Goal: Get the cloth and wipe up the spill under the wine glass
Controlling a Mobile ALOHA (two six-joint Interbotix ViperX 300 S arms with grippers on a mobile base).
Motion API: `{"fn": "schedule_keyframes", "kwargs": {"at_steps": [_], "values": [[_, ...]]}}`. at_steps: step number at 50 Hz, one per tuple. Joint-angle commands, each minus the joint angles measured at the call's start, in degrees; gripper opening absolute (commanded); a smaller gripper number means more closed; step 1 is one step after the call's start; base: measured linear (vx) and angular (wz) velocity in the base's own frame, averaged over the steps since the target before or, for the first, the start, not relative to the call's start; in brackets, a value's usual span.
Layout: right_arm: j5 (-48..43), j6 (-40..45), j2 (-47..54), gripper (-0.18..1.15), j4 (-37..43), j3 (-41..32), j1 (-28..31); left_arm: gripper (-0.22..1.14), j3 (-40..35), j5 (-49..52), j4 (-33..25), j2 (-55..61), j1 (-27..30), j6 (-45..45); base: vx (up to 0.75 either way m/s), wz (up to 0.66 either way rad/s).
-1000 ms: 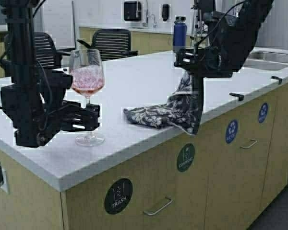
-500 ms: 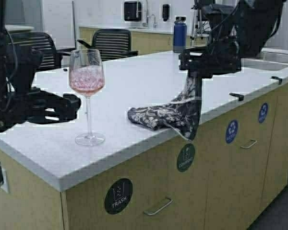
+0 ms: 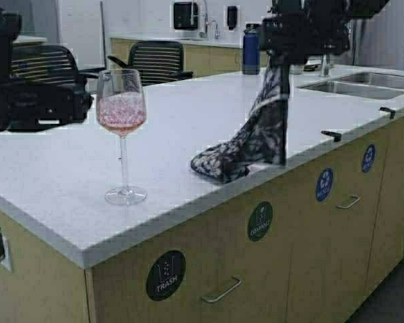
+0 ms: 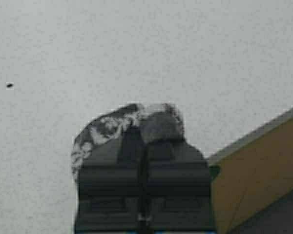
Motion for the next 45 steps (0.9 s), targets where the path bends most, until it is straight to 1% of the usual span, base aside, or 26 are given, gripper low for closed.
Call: {"fn": "schedule_keyframes", "kwargs": {"at_steps": [1,8,13,20,26,28,33,45], "values": [[1.76,0.0,-5.1,0.07,0.0,-1.32,0.7,0.91,-0.53,5.8,-0.35,-8.88,-0.09,-0.18,0.0,0.0],[3.08,0.0,-7.65,0.07,-0.09,-2.11,1.05,0.91,-2.64,16.17,0.0,-18.98,-0.18,0.0,0.0,0.0],[4.04,0.0,-8.96,0.07,-0.09,-3.08,1.14,0.91,-5.27,25.58,0.09,-26.54,-0.09,0.18,0.0,0.0],[6.42,-0.09,-10.46,0.07,-0.26,-5.01,1.67,0.91,-11.25,42.8,0.0,-36.47,-0.09,0.97,0.0,0.0],[8.53,-0.09,-11.51,0.07,-0.97,-7.03,2.55,0.91,-17.49,58.18,0.0,-42.71,-0.09,2.02,0.0,0.0],[9.14,-0.09,-11.95,0.07,-1.14,-7.65,2.9,0.91,-19.16,61.52,0.0,-44.03,-0.18,2.55,0.0,0.0],[10.11,-0.09,-12.83,0.07,-1.58,-9.05,3.25,0.91,-21.88,65.57,0.0,-46.41,-0.18,3.6,0.0,0.0],[12.57,-0.09,-15.82,0.07,-1.67,-10.46,3.34,0.91,-25.31,68.64,0.0,-50.19,-0.09,4.13,0.0,0.0]]}}
